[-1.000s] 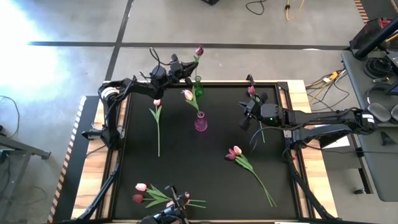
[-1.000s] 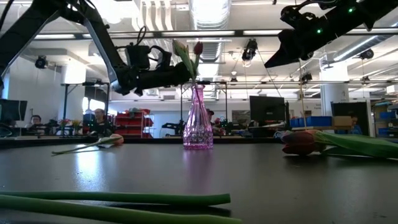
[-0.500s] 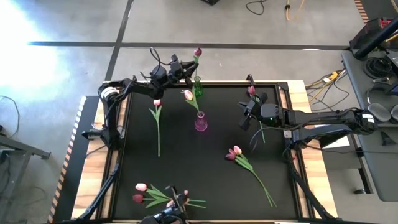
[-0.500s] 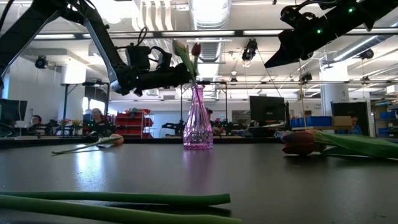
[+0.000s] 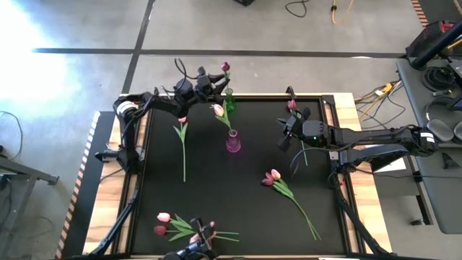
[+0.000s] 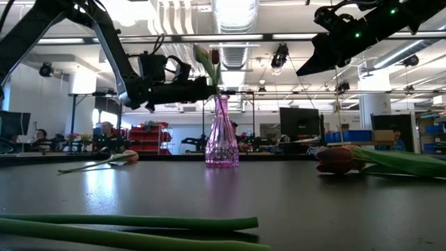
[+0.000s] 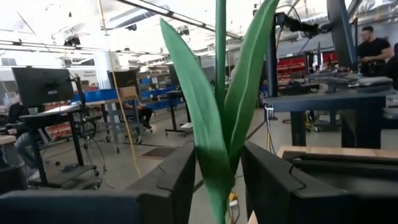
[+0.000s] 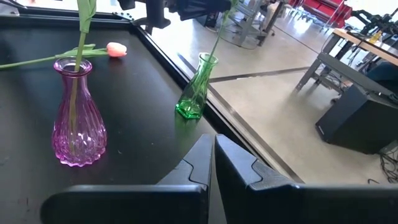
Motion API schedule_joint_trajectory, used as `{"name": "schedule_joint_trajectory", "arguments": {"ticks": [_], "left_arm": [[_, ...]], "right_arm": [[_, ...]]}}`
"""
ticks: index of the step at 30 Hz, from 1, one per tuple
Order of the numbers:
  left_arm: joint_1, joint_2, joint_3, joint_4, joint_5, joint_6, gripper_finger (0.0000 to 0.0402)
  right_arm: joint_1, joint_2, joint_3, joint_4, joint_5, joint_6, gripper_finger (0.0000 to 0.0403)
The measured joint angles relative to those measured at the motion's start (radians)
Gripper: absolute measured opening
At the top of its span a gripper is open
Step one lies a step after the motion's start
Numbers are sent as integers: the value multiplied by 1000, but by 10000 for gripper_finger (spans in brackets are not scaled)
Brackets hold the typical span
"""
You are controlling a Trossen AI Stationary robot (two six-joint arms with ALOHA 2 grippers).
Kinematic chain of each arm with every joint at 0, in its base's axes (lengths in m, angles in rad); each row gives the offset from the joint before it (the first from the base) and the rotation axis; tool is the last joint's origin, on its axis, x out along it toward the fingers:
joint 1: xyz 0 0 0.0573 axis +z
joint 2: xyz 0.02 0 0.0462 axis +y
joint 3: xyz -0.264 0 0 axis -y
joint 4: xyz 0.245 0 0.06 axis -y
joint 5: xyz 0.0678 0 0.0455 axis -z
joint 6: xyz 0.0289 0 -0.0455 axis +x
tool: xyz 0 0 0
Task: Sort flowers into vase by color
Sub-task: Put the red flower into the green vase, then put the purple flower into the purple vase
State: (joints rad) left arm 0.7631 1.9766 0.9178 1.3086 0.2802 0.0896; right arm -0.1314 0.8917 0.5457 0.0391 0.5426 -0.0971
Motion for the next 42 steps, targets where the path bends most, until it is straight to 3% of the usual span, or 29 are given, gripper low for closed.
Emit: {"name": "schedule_joint_trajectory", "arguments": {"ticks": [13,21,31,42], "left_arm": [[3,-16,-56,0,-1,3,117],[6,-39,-108,0,-6,11,139],[26,-133,-219,0,-12,15,165],[32,-177,-372,57,-12,26,167]], "right_arm": [[0,0,0,0,0,0,13],[0,0,0,0,1,0,13],[0,0,0,4,1,-1,13],[0,0,0,3,1,-43,13]]}}
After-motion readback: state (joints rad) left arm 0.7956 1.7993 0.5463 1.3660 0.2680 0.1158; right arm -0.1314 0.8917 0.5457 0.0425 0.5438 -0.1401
